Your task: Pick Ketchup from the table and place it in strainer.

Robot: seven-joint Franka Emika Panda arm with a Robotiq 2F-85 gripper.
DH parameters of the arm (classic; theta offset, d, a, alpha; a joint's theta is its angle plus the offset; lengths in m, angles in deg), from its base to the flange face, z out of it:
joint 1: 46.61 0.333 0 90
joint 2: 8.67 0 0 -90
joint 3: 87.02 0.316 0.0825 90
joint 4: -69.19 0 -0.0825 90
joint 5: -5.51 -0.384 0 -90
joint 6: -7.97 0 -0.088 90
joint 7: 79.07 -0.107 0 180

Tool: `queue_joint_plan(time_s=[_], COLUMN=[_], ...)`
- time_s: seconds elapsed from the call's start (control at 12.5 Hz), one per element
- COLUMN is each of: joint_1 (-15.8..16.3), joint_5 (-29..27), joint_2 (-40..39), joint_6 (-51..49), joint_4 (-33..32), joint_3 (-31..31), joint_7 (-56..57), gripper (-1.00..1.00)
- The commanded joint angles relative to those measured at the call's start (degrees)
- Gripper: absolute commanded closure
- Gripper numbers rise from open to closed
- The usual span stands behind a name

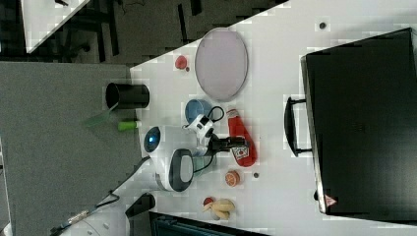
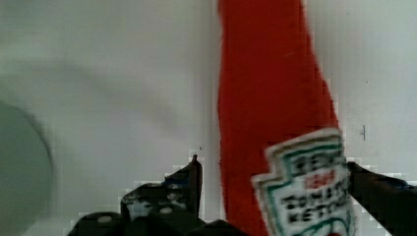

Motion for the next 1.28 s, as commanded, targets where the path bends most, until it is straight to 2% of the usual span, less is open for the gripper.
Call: queue_joint_plan(time_s=[0.08, 0.32, 0.64, 1.04, 1.28], joint_1=[0.4, 0.4, 0.3, 0.6, 1.5], joint_5=[-0.1, -0.1, -0.1, -0.2, -0.4], joint_2=[-0.3, -0.5, 6.2, 22.8, 30.7], joint_6=[3.9, 4.1, 0.6, -16.8, -24.0], joint_4=[0.4, 0.3, 0.5, 1.2, 2.5], joint_3=[-0.4, -0.3, -0.4, 0.3, 2.8], joint_7=[2.0, 2.0, 2.0, 1.8, -0.8], gripper=[-0.91, -0.24, -0.24, -0.24, -0.24])
